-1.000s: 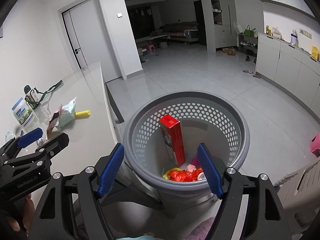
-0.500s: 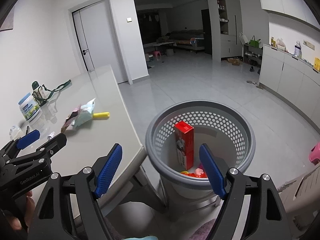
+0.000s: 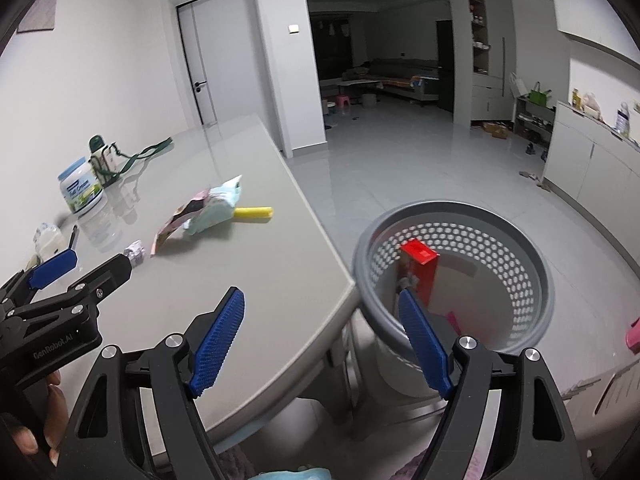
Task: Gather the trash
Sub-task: 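Move both open tools back from the basket toward the table items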
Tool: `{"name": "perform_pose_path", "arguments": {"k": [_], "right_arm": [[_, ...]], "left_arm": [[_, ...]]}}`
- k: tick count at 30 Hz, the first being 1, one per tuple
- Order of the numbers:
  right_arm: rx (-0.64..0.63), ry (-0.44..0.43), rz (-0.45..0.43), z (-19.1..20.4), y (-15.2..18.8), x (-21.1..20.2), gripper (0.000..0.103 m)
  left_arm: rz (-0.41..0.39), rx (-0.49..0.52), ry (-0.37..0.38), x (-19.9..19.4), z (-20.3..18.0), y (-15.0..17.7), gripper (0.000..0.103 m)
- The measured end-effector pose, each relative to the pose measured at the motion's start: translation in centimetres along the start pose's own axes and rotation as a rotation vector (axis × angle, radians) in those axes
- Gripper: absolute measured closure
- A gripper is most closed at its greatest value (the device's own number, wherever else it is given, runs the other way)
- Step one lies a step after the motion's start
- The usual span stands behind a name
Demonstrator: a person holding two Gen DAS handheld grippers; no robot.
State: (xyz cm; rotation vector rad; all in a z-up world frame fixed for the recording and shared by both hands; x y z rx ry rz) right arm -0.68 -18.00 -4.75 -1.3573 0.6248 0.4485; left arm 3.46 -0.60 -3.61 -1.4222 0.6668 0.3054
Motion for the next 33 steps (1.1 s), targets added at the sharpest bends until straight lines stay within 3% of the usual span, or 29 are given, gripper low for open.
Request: {"name": "perform_pose_path", "arguments": {"k": [22,33], "right_arm": [[-0.096,-0.134,0.077,6.3,0.0,5.5,0.027],[-0.131,-0.177,0.096,8.2,-1.0,7.4,0.027]], "left_arm": [[0.076,-0.141,-0.173,2.8,10.2,0.7,0.01],[0.13,-0.205,-0.194,6.1,13.2,0.3,0.01]]}}
Point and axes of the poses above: each gripper's, at about its wrist camera, not at the fingertips, and x roughly the way its jaws point, z to its left, y to its underside, the point moved 6 cm from there along x, roughly the way its jaws point, and after that the axes turned 2 degrees about y, right-handed, at the moved point
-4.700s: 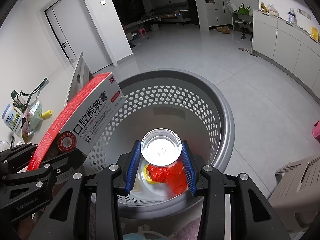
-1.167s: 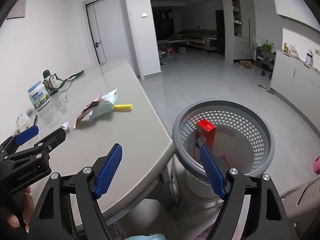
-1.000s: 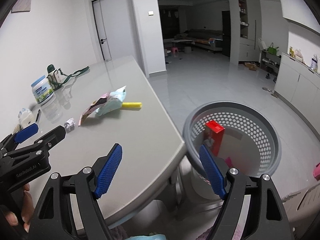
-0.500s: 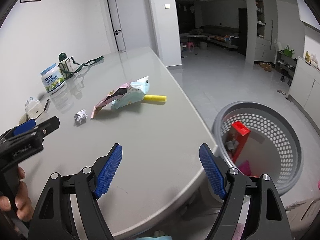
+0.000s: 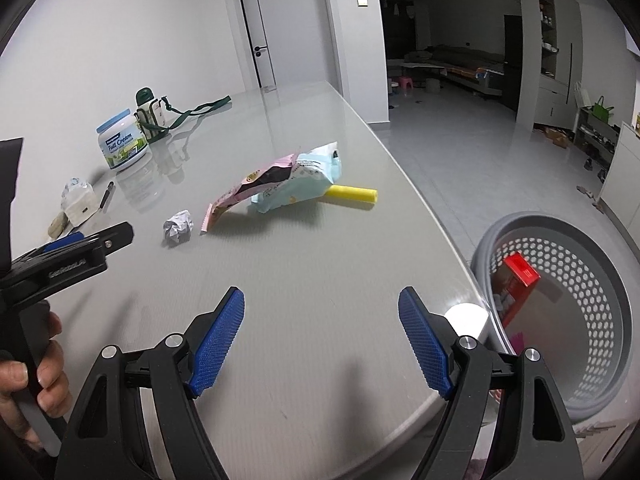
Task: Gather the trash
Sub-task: 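Move both open tools back from the basket toward the table items, then close the left tool on the crumpled white paper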
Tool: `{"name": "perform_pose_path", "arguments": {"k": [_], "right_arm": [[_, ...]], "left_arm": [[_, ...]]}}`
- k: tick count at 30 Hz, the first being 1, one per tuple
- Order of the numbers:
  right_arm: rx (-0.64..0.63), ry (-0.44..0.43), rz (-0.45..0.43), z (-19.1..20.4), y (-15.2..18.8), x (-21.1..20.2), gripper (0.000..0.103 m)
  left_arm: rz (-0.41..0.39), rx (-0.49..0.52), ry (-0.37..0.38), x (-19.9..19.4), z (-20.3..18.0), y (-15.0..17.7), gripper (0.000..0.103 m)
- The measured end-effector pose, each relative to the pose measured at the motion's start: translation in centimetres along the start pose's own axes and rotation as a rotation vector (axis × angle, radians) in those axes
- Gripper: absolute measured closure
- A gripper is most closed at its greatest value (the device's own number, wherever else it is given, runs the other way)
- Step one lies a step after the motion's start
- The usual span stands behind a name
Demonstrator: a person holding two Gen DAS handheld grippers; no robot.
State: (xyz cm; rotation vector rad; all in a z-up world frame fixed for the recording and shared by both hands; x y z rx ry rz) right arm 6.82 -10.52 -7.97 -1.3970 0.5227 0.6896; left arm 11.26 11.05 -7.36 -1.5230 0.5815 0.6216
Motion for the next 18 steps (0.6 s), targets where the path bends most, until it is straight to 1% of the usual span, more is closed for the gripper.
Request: {"name": "perform_pose_path", "arguments": {"k": [3,10,13,17,18], "right_arm": [[0.002,-0.01,0.0,0.1,-0.5,0.4,0.027],[0.017,-0.001,0.009,-0.6,-1.1,1.1,0.027],[0.033,0.002,0.015,-1.2,-1.1,1.4,0.027],[0.047,0.005,0.017,-1.7,-1.0,1.5,0.027],[0.049,0.005,0.018,-1.8,-1.0,1.6,0.027]], "left_arm": [[0.008,0.002,0.001,1.3,-0.1,-0.7,0.01],[0.064,0.011,-0.008,4.9,-0.7,-1.0,0.01],[0.098,0.011,0.002,6.3,-1.0,-1.0,0.01],[0.113,0.013,0.005,7.2,-1.2,-1.3,0.014],[0.113,0.013,0.005,7.3,-1.2,-1.3,0.017]]}}
Point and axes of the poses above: each gripper's, at about its wrist camera, not at the fingertips, and x roughly the way its jaws point, z to its left, y to its underside, the point moved 6 cm from there along x, roughly the way its jaws point, and after that the axes turned 2 degrees about y, right-handed, at the moved point
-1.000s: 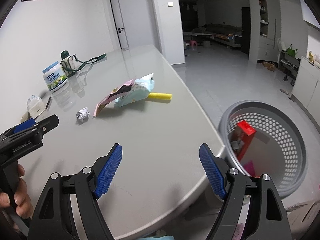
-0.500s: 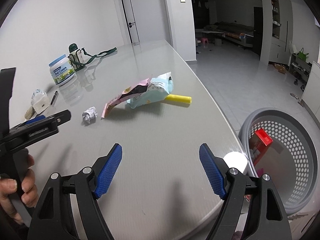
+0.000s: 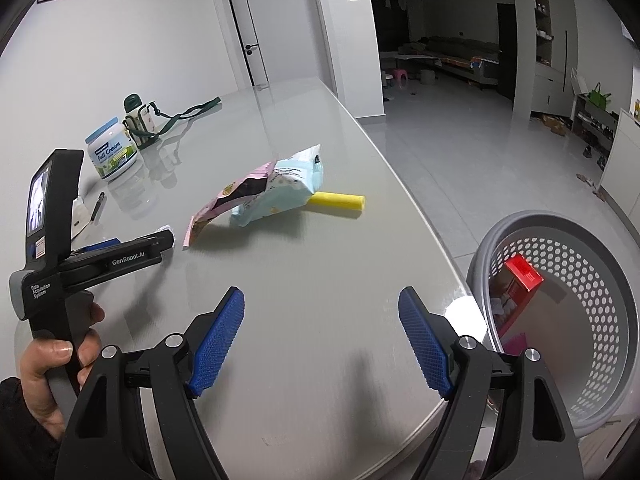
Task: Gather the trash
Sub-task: 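Close the left tool on the crumpled white paper, then grasp the yellow foam stick with the right tool while the left tool holds the paper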
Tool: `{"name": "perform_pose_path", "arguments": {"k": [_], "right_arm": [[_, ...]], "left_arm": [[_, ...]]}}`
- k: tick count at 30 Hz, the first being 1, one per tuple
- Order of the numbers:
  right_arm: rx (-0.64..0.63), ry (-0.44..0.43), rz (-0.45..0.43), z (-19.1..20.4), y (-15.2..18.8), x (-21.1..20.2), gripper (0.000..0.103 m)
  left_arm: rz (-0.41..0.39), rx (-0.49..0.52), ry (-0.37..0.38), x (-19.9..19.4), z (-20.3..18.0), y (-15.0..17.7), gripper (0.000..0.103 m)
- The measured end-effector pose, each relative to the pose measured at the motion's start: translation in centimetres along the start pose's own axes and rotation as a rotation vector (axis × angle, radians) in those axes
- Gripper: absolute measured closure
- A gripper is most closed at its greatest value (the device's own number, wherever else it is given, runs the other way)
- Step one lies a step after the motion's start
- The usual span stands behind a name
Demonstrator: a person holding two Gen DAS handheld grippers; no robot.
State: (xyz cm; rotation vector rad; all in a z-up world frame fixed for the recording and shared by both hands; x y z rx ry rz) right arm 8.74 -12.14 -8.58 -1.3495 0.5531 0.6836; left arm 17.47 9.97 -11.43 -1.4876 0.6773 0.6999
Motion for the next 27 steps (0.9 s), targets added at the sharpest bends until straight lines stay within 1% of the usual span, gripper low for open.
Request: {"name": "perform_pose_path", "arguments": {"k": [2,4,5,7,8,10,12,18,22,24,27], "right_arm": [[0.001,-0.001,0.005,-0.1,0.1,0.1,0.027],[-0.002,-0.001,0.007,-0.1,0.2,0.2,0.027],[-0.004,0.0,0.007,0.0,0.2,0.2,0.027],[-0.004,0.0,0.008,0.0,0.3,0.3,0.027],[-0.003,0.0,0.009,0.0,0.4,0.3,0.027],[-0.002,0.003,0.011,0.0,0.5,0.3,0.027],[0.003,0.005,0.014,-0.2,0.6,0.4,0.027],[0.016,0.018,0.023,-1.1,0.6,1.0,0.027],[0.013,0.03,0.029,-2.0,-0.5,1.9,0.027],[-0.013,0.028,0.042,-2.4,-1.5,2.8,0.027],[-0.06,0.031,0.039,-2.8,-3.0,3.7,0.027]], "left_arm": [[0.009,0.001,0.008,0.3,-0.2,-0.1,0.024],[0.024,0.003,0.02,0.7,-0.1,-0.2,0.039],[0.029,0.003,0.027,0.7,-0.2,0.0,0.042],[0.031,0.002,0.046,0.6,-0.4,0.1,0.058],[0.031,0.003,0.053,0.6,-0.4,0.2,0.06],[0.024,0.002,0.065,0.4,-0.4,0.2,0.064],[0.011,0.003,0.07,0.0,-0.5,0.3,0.064],[-0.046,0.014,0.056,-1.7,-0.4,0.4,0.064],[-0.092,0.022,0.043,-3.2,-0.5,0.3,0.064],[-0.11,0.033,0.034,-3.6,-0.5,0.3,0.064],[-0.118,0.041,0.036,-3.8,-0.6,0.3,0.064]]}}
Point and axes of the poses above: each gripper's, at about its wrist camera, not at the fingertips, and x roughly the way its jaws point, z to its left, y to its underside, the point moved 6 cm from there along x, roughly the way its jaws point, and after that the axes turned 2 degrees about y, right-handed, at the moved point
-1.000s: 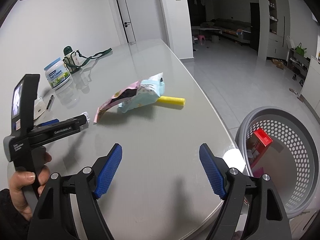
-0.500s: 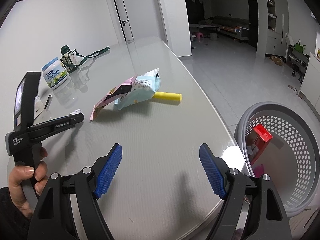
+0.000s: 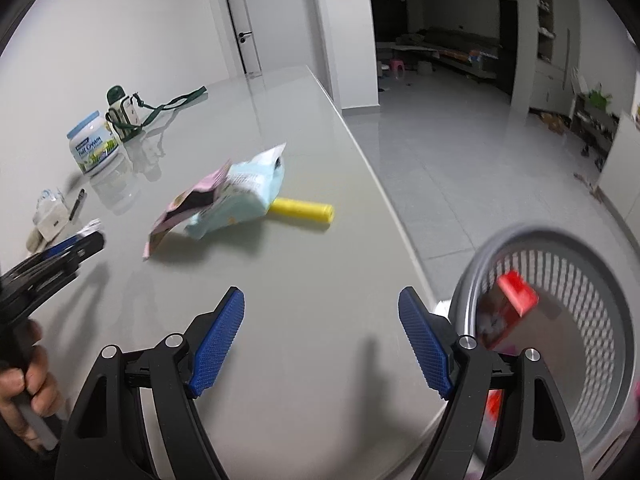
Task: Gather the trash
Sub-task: 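Grasp the yellow foam stick with the right tool while the left tool holds the paper, then carry the paper and yellow stick over the grey basket with both tools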
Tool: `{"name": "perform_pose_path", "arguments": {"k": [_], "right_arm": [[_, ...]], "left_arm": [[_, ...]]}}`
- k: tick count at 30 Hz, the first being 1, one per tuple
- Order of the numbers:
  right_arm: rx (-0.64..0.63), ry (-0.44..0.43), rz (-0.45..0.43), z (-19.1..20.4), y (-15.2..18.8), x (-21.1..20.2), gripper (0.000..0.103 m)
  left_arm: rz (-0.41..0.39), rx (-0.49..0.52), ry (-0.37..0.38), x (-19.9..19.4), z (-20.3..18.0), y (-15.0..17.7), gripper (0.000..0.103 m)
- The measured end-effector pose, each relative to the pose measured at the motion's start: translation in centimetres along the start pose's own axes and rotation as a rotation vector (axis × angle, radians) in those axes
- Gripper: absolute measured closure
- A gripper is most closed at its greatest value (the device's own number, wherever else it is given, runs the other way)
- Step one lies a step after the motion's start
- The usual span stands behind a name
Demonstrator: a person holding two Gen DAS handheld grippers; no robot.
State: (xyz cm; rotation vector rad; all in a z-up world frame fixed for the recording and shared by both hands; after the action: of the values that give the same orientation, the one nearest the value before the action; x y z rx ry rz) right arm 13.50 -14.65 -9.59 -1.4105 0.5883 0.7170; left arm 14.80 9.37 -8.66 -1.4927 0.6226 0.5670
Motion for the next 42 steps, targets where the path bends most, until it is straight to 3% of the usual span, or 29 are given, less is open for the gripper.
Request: {"name": "perform_pose_path", "arguments": {"k": [6,15,26,28,31,33,36,38,42], "right_arm": [[-0.151,0.012,0.021,-0.1,-3.0,2.6,0.027],[-0.277,-0.005,0.081,0.7,-4.3,6.2,0.027],[-0.333,-0.063,0.111,1.5,-5.3,8.6,0.028],[-0.345,-0.067,0.106,1.8,-5.3,8.6,0.031],[-0.364,-0.093,0.103,2.5,-5.2,8.3,0.046],[-0.362,-0.125,0.112,3.0,-5.0,8.1,0.065],[-0.374,-0.134,0.109,4.0,-4.4,7.6,0.085],[-0.384,-0.125,0.106,4.7,-3.7,7.0,0.09],[-0.354,-0.151,0.117,5.8,-2.3,5.7,0.091]], "left_arm": [[-0.003,-0.006,0.015,-0.4,0.0,0.1,0.064],[0.023,-0.007,0.011,0.5,0.3,0.3,0.064],[0.029,-0.026,0.016,0.8,0.6,0.3,0.064],[0.033,-0.027,0.018,0.8,0.7,0.3,0.064],[0.035,-0.029,0.023,0.8,0.8,0.3,0.064],[0.035,-0.03,0.026,0.8,0.8,0.3,0.064],[0.03,-0.028,0.025,0.7,0.8,0.2,0.064],[0.027,-0.032,0.028,0.6,0.8,0.2,0.064],[0.014,-0.043,0.032,0.1,1.0,0.1,0.064]]}}
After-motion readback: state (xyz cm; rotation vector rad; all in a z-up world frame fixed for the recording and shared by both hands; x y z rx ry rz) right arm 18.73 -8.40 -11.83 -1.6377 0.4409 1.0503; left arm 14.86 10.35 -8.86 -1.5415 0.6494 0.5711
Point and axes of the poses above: each gripper's, at about its wrist camera, not at the fingertips, and x roughly the way its jaws point, z to its left, y to its underside, the point moved 6 cm from there along x, roughly the way its jaws point, and after that the axes turned 2 degrees about y, right-handed, at the moved point
